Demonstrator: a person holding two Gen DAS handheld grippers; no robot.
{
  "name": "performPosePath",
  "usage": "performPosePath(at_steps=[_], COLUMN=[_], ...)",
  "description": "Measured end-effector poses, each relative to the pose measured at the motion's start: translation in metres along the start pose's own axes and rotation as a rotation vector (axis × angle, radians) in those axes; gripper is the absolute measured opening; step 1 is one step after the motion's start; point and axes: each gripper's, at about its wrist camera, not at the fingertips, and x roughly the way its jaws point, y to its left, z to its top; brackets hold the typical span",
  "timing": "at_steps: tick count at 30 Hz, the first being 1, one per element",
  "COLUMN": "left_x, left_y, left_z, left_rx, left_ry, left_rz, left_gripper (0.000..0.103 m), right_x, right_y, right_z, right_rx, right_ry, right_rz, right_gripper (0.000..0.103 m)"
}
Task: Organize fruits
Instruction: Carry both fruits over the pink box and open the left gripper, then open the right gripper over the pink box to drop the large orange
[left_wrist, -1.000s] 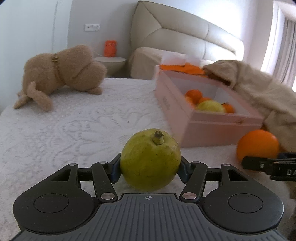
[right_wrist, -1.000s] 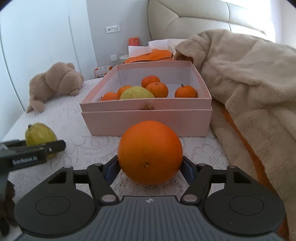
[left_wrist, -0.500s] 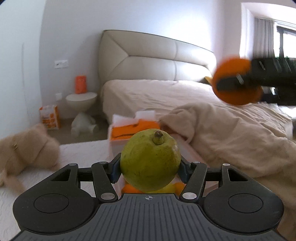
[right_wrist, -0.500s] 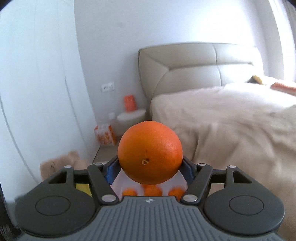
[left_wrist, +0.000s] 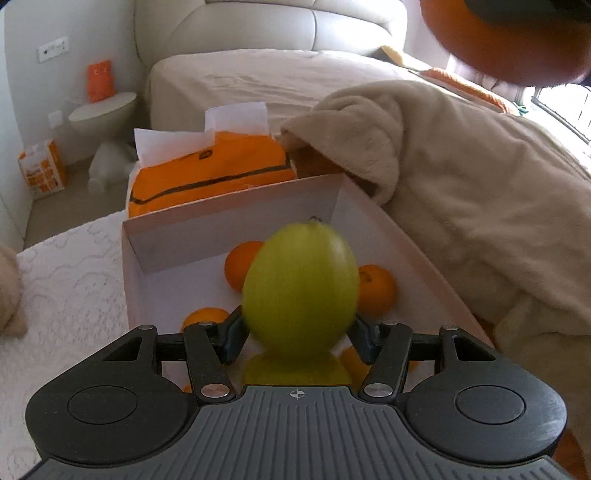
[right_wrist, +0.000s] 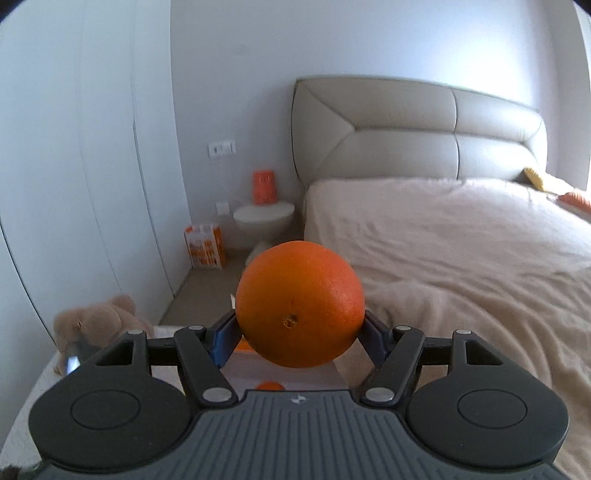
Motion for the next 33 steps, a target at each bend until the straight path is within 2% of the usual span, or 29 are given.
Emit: performPosePath(at_steps=[2,4,7,12,16,19,22,24,28,33], left_x=[-0.005,-0.024,-0.06,-0.1,-0.111,-0.118,-0.123,-0.124,-0.12,-0.124], left_y=[0.004,0.013,0.029,0.073,0.1,0.107,0.112,0.115,0.117,0.111], left_z=[-0.001,0.0,-0.006,-0.041,-0.07,-0.088,-0.102,-0.11,-0.113,-0.117], left_rx=[-0.018,-0.046,-0.077,-0.221,-0.301,-0.295,-0.285,-0.285,-0.296,-0.291], left_ry=[-0.05,-0.132,-0.231,-0.32,-0.326,-0.309,-0.289,-0.276,-0.266,-0.266], left_rz=[-0.022,-0.07,-0.095,-0.053,-0.003,0.05,0.1,0.124,0.135,0.126], left_gripper=[0.061,0.061,0.061,0.061,0.061,0.061,0.061,0.061,0.061,0.061], right_x=[0.008,0.015,0.025,0.045,0.09,0.13,0.169,0.173,0.173,0.156], right_y=[-0.006,-0.008,-0.009,0.013,0.048,0.067,0.077,0.083,0.099,0.087], right_z=[-0.005,-0.01,-0.013,-0.011,-0.02,-0.039,-0.066,-0.074,-0.077,-0.069], right_rx=[0.019,0.034,0.051,-0.005,-0.07,-0.059,-0.042,-0.064,-0.161,-0.089], right_ry=[0.03,0.057,0.087,0.132,0.244,0.322,0.4,0.355,0.369,0.365], right_rz=[0.002,0.0,0.001,0.002,0.045,0.061,0.034,0.009,-0.011,0.006], right_gripper=[0.068,0.068,0.068,0.069,0.069,0.069,0.069,0.069,0.069,0.069])
